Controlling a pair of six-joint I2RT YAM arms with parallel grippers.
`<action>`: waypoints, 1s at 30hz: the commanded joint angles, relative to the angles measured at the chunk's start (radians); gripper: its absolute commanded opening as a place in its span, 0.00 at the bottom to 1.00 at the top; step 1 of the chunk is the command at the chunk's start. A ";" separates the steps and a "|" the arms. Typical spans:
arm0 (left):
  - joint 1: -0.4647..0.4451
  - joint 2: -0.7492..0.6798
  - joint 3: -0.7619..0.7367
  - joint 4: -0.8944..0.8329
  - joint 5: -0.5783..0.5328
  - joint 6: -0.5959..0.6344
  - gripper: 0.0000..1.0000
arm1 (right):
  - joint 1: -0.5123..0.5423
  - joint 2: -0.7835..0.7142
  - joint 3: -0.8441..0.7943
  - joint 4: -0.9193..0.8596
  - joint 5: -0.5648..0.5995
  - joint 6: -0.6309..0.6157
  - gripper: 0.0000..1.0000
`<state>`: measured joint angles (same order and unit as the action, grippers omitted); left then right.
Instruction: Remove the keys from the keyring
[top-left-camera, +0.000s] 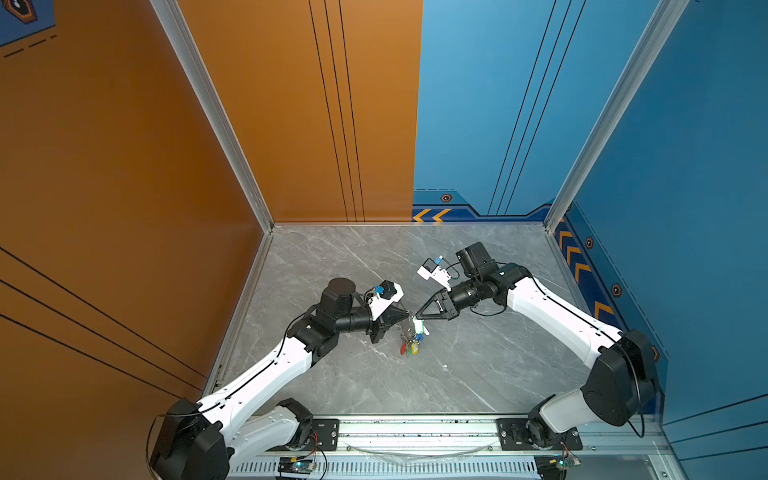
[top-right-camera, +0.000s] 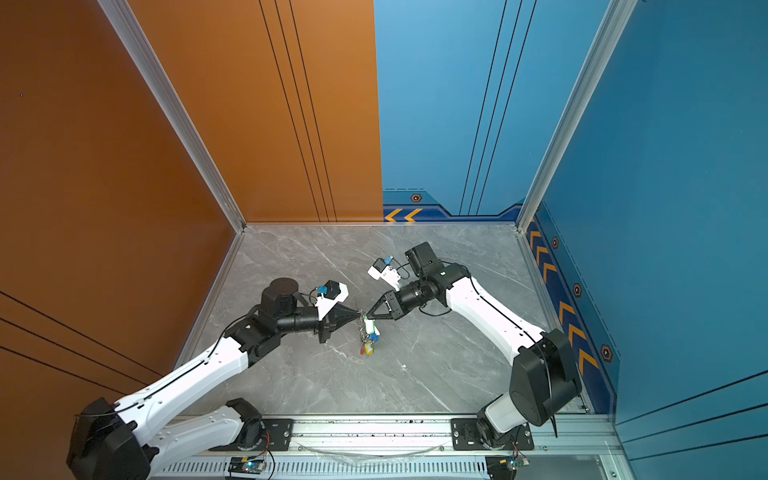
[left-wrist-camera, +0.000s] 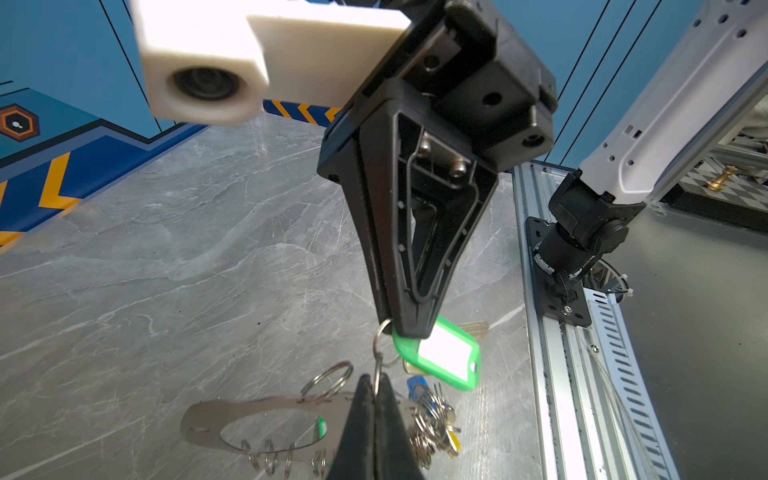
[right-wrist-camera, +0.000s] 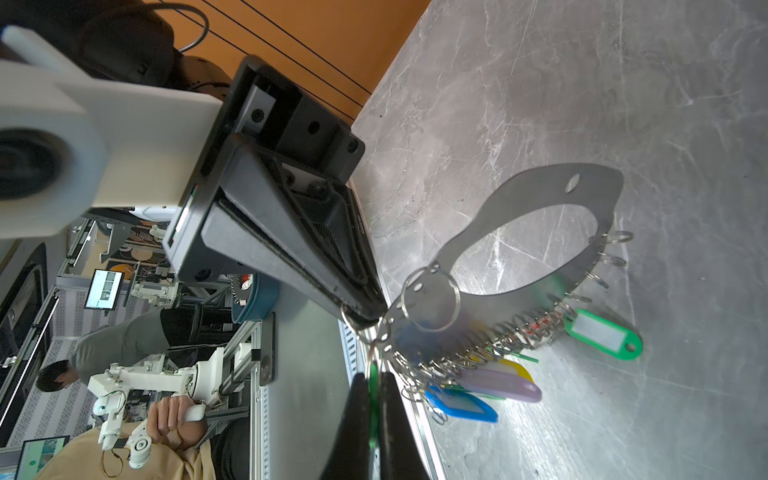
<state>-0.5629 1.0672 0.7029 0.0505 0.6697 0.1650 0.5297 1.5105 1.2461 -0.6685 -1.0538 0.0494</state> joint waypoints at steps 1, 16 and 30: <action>0.008 -0.023 -0.009 0.060 -0.006 -0.020 0.00 | -0.017 -0.023 -0.025 0.002 0.043 -0.001 0.00; 0.020 -0.076 -0.056 0.143 -0.124 -0.083 0.00 | -0.019 -0.032 -0.083 0.045 0.111 0.026 0.00; 0.020 -0.135 -0.091 0.223 -0.155 -0.137 0.00 | -0.033 -0.013 -0.137 0.160 0.228 0.111 0.00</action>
<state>-0.5640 0.9981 0.6052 0.1646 0.5533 0.0547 0.5388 1.4960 1.1530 -0.4541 -1.0126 0.1200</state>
